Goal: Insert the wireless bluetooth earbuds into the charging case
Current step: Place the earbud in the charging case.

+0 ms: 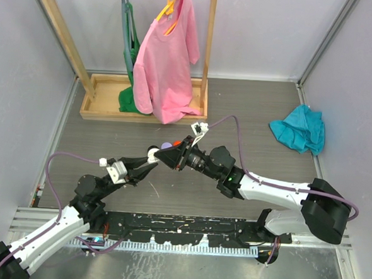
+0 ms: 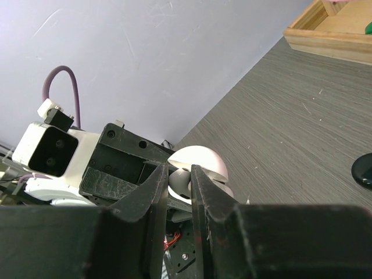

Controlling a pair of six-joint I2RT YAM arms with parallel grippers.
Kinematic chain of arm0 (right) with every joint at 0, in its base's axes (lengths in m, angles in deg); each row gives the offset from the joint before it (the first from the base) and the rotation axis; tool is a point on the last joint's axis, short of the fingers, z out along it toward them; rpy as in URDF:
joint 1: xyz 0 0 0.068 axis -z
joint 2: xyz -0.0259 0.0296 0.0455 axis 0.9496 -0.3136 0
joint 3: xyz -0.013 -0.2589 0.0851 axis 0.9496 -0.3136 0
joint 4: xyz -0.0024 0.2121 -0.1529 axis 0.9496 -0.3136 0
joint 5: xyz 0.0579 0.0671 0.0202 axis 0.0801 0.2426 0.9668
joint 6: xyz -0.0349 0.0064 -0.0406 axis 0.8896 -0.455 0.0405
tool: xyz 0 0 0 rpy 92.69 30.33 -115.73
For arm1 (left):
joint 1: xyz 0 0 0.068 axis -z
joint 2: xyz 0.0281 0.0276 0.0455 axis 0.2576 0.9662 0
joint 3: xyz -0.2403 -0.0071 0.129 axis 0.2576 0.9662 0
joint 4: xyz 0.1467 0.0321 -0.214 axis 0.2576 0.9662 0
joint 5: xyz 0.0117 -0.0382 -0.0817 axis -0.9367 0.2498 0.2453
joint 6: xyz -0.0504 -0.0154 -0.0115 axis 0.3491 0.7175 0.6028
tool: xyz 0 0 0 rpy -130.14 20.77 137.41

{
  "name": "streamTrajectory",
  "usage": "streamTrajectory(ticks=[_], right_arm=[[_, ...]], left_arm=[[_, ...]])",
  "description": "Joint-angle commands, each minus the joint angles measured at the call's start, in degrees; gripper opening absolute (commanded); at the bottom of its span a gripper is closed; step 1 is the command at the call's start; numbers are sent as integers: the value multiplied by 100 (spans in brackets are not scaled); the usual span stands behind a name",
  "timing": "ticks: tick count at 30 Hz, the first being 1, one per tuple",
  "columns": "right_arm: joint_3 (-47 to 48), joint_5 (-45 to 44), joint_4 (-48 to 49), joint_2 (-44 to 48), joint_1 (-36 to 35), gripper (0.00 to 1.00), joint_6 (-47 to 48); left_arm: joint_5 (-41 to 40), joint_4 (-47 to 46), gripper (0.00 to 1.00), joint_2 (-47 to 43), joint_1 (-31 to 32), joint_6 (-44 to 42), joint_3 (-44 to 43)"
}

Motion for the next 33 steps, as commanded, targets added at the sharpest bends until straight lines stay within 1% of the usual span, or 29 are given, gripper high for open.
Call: streamTrajectory(ticks=[1,5,8,15,17,20,23,26,33], right_arm=[[30,3,554,-51,-61,21,-230],[47,-29,553,-109,-85,21,-365],[26,-263,418,-120,-115,22,-405],[-135,-558,363,-56,-159,31,-501],[-134,-590,313,-27,-164,34,-495],[-131,-610,266,-7,-169,37,-486],[-154,-658,203,68,-164,41,-420],[-69,-693,-111,276,-164,48,-108],[487,-389,-1416,715,-80,62,1028]], left_arm=[[-73,-419,0,-34,13,-20,-15],[-85,-425,0,-32,11,-18,-12],[-77,-420,0,-44,12,-13,-15],[-115,-423,0,-67,10,-13,-5],[-127,-423,0,-59,8,-13,-6],[-128,-421,0,-59,11,-13,-2],[-125,-410,0,-59,13,-13,-5],[-118,-415,0,-42,14,-13,-3],[-43,-405,0,48,9,4,-53]])
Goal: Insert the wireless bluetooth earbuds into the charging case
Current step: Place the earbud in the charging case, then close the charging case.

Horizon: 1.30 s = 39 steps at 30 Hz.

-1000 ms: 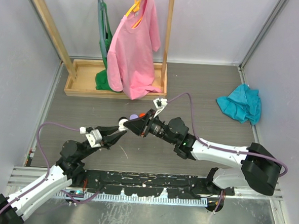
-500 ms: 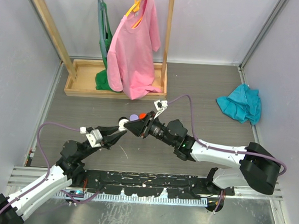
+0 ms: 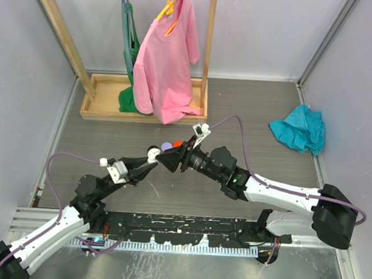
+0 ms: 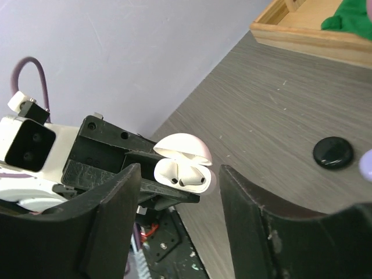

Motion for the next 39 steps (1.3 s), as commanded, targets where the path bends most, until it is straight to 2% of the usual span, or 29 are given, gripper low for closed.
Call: streamTrajectory(ticks=[1,10,18,25,39], right_arm=[[607,212,-832,387,99,64,996],[1396,2300,-2072,255,830,73,2044],[1966,3401,-2731,-467,1069,75,2669],[2303,3953,-3362,-938,1114,75,3020],[2175,4243,-3981,-296,1222,74,3729]], left_arm=[[83,-400,0,69,9,11,-103],[550,-357,0,429,15,57,-294],[1060,-491,0,686,11,116,-372],[1111,-510,0,706,12,134,-386],[596,-149,0,1165,15,201,-620]])
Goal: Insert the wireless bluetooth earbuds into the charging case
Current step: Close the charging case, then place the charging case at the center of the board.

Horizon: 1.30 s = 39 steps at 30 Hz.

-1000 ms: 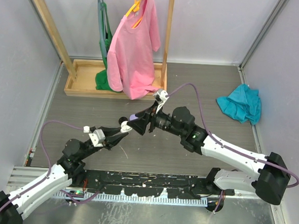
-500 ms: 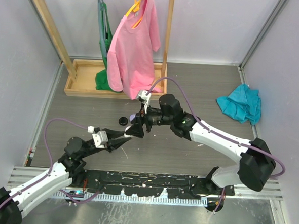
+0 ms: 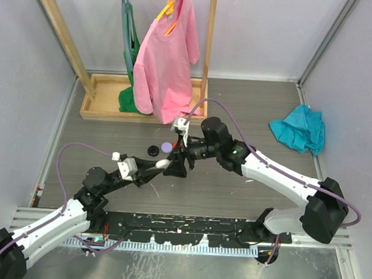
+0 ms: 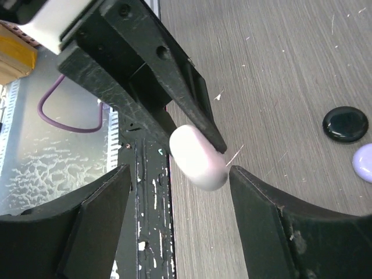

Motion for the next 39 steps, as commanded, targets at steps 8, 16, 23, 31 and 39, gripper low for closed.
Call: streamTrajectory(ticks=[8,16,23,31,39], right_arm=[[-114,-296,-49,851,180,75,456],[-795,-2499,-9,1301,385,78,184],[-1690,-4022,565,1800,464,80,-107],[-2654,-4941,1530,2252,474,81,-329],[-3026,-5472,1902,2415,479,81,-559]], left_arm=[[-367,28,0,424,1,130,-496],[-1468,1172,7,1025,3,1210,-1145],[-2700,2542,18,1475,2,2840,-1682],[-3055,2739,22,2528,-10,4587,-1804],[-3348,2440,27,3710,-14,5522,-2021]])
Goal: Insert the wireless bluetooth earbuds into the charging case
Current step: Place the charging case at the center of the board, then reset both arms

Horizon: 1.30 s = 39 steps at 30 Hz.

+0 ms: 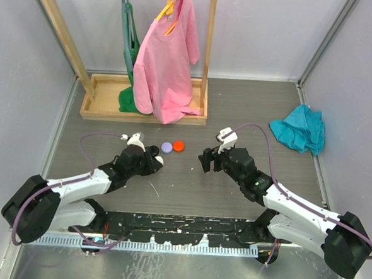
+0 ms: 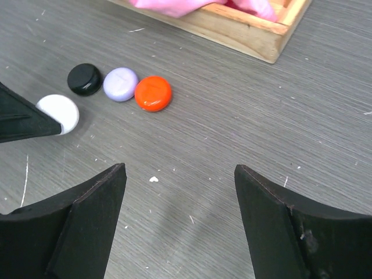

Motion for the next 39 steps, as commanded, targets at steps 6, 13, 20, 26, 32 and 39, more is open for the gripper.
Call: streamTrajectory(ticks=[6,13,20,26,32,39], right_arm=[[-209,-847,752,287,10,81,-174],[-217,-895,764,271,14,81,-181],[-257,-978,753,379,10,81,-228],[-240,-1538,483,629,27,93,-366],[-118,-2165,-273,1311,33,100,-544],[233,-2812,-1578,2254,39,100,-784]], left_arm=[[-529,-63,34,992,-12,966,-789],[-532,64,47,1399,-17,1154,-983],[-1000,1003,63,401,-14,1021,-783],[-1519,2329,73,-845,-50,432,-945],[-2211,3999,99,-2382,-92,-300,-1457],[-2520,5471,98,-3960,-94,-842,-2252]])
